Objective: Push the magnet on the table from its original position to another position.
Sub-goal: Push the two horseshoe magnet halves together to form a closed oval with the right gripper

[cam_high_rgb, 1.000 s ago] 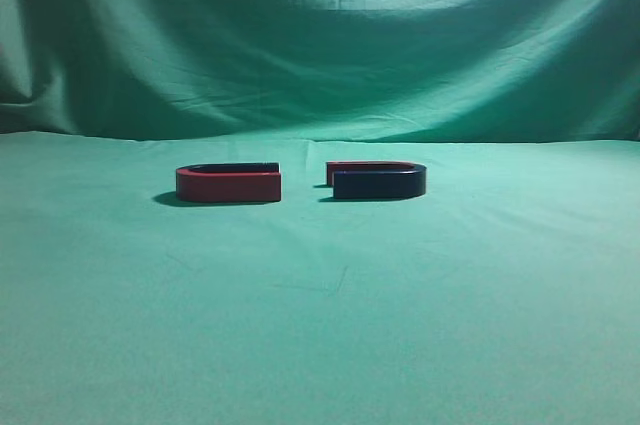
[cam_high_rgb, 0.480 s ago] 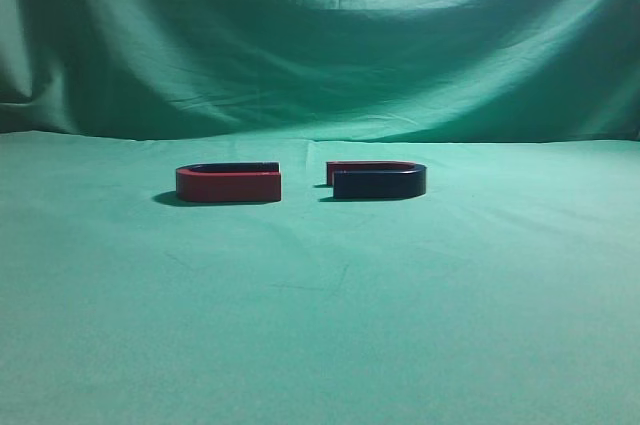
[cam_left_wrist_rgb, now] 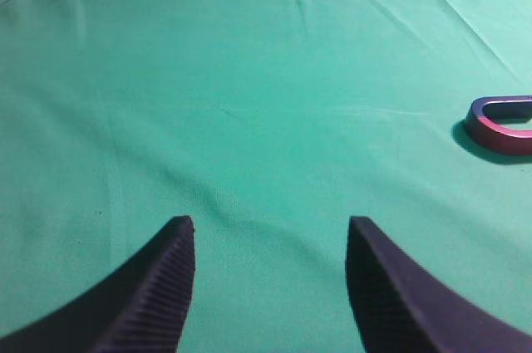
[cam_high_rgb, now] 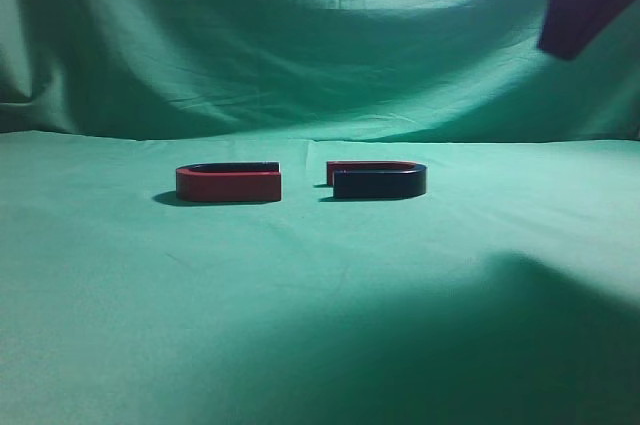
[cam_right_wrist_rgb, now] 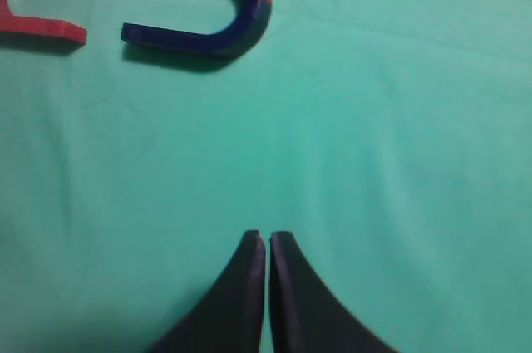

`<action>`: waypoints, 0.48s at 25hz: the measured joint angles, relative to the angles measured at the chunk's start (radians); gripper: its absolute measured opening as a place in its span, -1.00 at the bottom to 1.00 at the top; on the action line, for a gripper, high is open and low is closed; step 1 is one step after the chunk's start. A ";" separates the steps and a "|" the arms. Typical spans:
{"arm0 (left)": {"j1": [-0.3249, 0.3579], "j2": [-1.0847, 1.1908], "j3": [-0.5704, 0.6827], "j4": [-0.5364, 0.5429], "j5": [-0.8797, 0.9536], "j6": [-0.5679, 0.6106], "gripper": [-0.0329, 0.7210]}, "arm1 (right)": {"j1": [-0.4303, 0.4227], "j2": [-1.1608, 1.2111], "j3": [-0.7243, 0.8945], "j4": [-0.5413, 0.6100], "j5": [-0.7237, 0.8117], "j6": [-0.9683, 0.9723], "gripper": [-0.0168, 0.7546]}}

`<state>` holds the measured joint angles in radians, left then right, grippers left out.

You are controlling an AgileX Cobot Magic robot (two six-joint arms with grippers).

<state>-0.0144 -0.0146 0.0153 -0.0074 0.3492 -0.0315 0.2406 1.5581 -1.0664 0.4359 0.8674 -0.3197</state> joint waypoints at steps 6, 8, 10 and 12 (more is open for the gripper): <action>0.000 0.000 0.000 0.000 0.000 0.000 0.07 | 0.081 0.196 -0.171 -0.126 0.002 0.094 -0.96; 0.000 0.000 0.000 0.000 0.000 0.000 0.07 | 0.094 0.264 -0.233 -0.179 0.012 0.141 -0.96; 0.000 0.000 0.000 0.000 0.000 0.000 0.07 | 0.105 0.324 -0.288 -0.224 0.018 0.182 -0.96; 0.000 0.000 0.000 0.000 0.000 0.000 0.07 | 0.114 0.385 -0.344 -0.240 0.020 0.199 -0.96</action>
<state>-0.0144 -0.0146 0.0153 -0.0074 0.3492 -0.0315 0.3546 1.9429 -1.4106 0.1957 0.8870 -0.1210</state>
